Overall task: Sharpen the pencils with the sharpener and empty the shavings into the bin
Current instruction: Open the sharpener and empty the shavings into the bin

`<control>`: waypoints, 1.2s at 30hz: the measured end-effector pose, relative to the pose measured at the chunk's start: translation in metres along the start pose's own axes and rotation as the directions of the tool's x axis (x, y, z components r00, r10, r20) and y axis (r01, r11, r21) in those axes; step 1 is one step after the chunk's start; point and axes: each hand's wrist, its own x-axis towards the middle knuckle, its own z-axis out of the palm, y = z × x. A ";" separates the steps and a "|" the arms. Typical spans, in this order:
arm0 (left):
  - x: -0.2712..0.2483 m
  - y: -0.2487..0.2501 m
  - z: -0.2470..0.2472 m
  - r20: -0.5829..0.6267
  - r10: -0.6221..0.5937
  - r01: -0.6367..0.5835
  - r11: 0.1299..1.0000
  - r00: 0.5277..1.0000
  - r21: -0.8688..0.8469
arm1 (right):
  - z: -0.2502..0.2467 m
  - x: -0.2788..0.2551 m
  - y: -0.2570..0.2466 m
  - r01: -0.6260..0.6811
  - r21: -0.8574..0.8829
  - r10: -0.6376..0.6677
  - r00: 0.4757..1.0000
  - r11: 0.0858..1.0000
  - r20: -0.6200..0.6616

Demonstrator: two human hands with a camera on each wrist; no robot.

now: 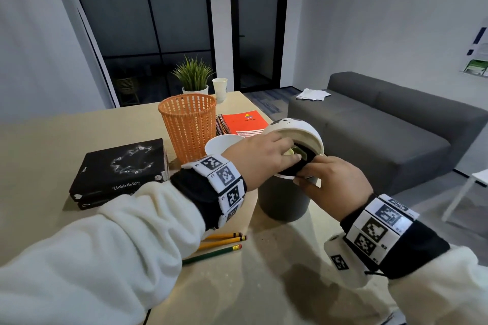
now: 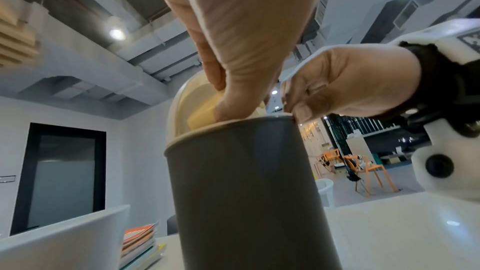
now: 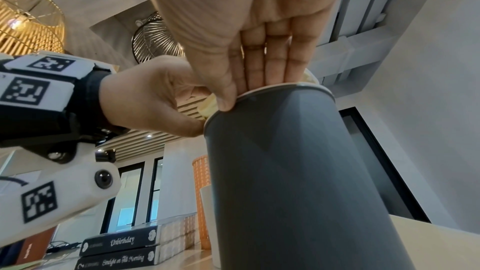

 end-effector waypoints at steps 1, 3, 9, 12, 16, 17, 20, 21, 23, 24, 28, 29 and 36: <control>0.000 0.001 0.001 -0.031 -0.011 0.011 1.000 0.999 0.008 | 0.000 0.000 0.000 -0.008 0.007 0.008 1.000 1.000 0.006; 0.001 0.001 0.001 -0.082 -0.020 0.022 0.999 0.996 0.023 | 0.000 0.000 -0.001 -0.027 0.016 0.027 1.000 0.999 0.012; 0.000 -0.001 -0.001 0.003 0.040 -0.040 0.999 0.999 0.027 | -0.002 0.001 -0.003 -0.129 0.026 0.126 0.988 0.991 0.087; 0.003 -0.003 -0.011 0.005 0.044 -0.044 0.999 0.999 0.002 | -0.002 0.001 -0.003 -0.155 0.049 0.150 0.983 0.987 0.106; 0.008 0.002 -0.012 0.215 0.015 -0.034 0.996 0.976 0.087 | -0.002 0.000 -0.005 -0.183 0.062 0.177 0.980 0.981 0.092; 0.009 0.003 -0.013 0.217 0.007 -0.026 0.996 0.976 0.086 | -0.003 0.000 -0.005 -0.184 0.067 0.179 0.981 0.981 0.080; 0.007 0.004 -0.015 0.071 0.023 -0.023 1.000 0.997 -0.004 | -0.002 0.000 -0.006 -0.192 0.069 0.186 0.978 0.979 0.092; 0.007 0.002 -0.013 -0.004 0.042 -0.042 0.998 0.999 -0.039 | -0.002 0.000 -0.006 -0.189 0.070 0.182 0.979 0.979 0.094; 0.006 -0.002 -0.007 -0.111 0.041 -0.048 0.997 0.993 -0.058 | -0.002 0.000 -0.005 -0.194 0.071 0.188 0.978 0.978 0.092; 0.005 -0.003 -0.004 -0.135 0.015 -0.027 0.995 0.991 -0.092 | -0.002 0.001 -0.004 -0.198 0.073 0.191 0.977 0.977 0.090; -0.007 -0.006 0.002 -0.113 -0.321 0.233 0.850 0.940 -0.473 | -0.002 0.000 -0.005 -0.205 0.075 0.199 0.977 0.976 0.080; -0.011 -0.006 0.005 -0.105 -0.399 0.282 0.787 0.911 -0.548 | -0.002 0.000 -0.005 -0.205 0.076 0.200 0.977 0.976 0.068; -0.023 -0.003 0.009 -0.042 -0.557 0.312 0.524 0.829 -0.793 | -0.003 0.001 -0.006 -0.229 0.082 0.222 0.971 0.970 0.089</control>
